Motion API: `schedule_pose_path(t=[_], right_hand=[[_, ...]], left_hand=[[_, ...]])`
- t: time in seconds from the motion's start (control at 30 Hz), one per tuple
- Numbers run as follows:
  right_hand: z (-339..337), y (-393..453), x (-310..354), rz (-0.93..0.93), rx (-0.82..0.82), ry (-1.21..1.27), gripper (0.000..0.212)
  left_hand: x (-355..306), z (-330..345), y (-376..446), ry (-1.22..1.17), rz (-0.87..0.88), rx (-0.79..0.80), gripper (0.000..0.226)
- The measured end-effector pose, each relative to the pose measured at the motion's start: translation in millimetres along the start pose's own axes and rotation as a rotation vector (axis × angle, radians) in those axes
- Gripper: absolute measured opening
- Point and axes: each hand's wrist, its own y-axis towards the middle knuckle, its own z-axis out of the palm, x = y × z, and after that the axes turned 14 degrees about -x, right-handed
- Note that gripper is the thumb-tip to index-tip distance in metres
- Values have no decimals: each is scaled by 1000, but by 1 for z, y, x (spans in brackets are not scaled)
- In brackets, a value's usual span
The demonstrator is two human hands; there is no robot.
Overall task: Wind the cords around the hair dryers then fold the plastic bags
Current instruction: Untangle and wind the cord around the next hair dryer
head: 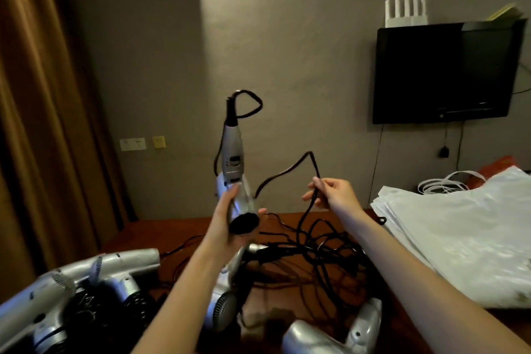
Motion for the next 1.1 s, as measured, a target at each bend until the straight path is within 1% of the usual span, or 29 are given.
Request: schedule_pose_path(t=[0.03, 0.1, 0.17, 0.2, 0.27, 0.33, 0.37, 0.4, 0.43, 0.47, 0.5, 0.57, 0.6, 0.63, 0.7, 0.77, 0.8, 0.87, 0.9, 0.93, 0.97, 1.0, 1.03, 1.07, 1.1], right_hand=[[0, 2, 8, 1, -3, 5, 28], [2, 7, 26, -65, 42, -58, 30], [12, 9, 41, -137, 93, -97, 32], [18, 9, 47, -149, 94, -81, 33], [25, 11, 57, -118, 77, 10, 32], [27, 13, 55, -38, 42, 147, 30], [25, 13, 47, 0, 6, 189, 28], [23, 10, 35, 24, -25, 160, 24], [21, 2, 17, 41, -17, 84, 17], [19, -12, -4, 59, 45, 2, 12], [18, -28, -27, 77, 155, -66, 12], [16, -61, -56, 73, 422, -194, 21], [16, -73, -61, 45, 524, -259, 26], [15, -78, -62, 24, 575, -287, 31], [9, -77, -61, 32, 589, -290, 37], [2, -69, -58, 5, 629, -340, 35], [0, -64, -60, -46, 668, -436, 32], [-1, -52, -66, -218, 687, -696, 32], [1, -47, -64, -285, 639, -742, 33], [4, -44, -57, -307, 566, -708, 37], [8, -42, -46, -301, 505, -611, 43], [12, -39, -35, -301, 465, -508, 47], [17, -37, -23, -303, 453, -419, 50], [21, -35, -13, -312, 457, -347, 49], [26, -34, -4, -313, 458, -272, 45]], left_hand=[[7, 10, 3, -61, -27, 37, 81], [17, 30, 4, -124, -63, 113, 75], [28, 45, 6, -85, -43, 172, 70], [32, 51, 7, -41, -10, 185, 67], [37, 59, 5, 23, 33, 197, 64], [36, 61, 7, 12, 33, 200, 66], [33, 62, 8, 14, 39, 186, 62], [29, 61, 9, 16, 45, 154, 57], [25, 59, 11, -1, 49, 126, 56], [19, 59, 11, -35, 55, 107, 59], [14, 57, 13, -60, 64, 89, 63], [4, 52, 18, -90, 103, 50, 64], [-3, 48, 20, -103, 136, 28, 62], [-11, 42, 22, -114, 163, 19, 62], [-26, 29, 20, -114, 182, 22, 56], [-40, 14, 19, -91, 237, 3, 32], [-46, 7, 17, -89, 250, -23, 26], [-50, -7, 13, -80, 248, -35, 35], [-50, -14, 10, -88, 245, -28, 44], [-47, -21, 11, -103, 246, -21, 56], [-44, -28, 13, -105, 241, -15, 67], [-39, -33, 14, -94, 227, -17, 73], [-34, -36, 15, -97, 222, -11, 70], [-28, -36, 14, -110, 202, 6, 63], [-21, -36, 14, -109, 166, 14, 61]])
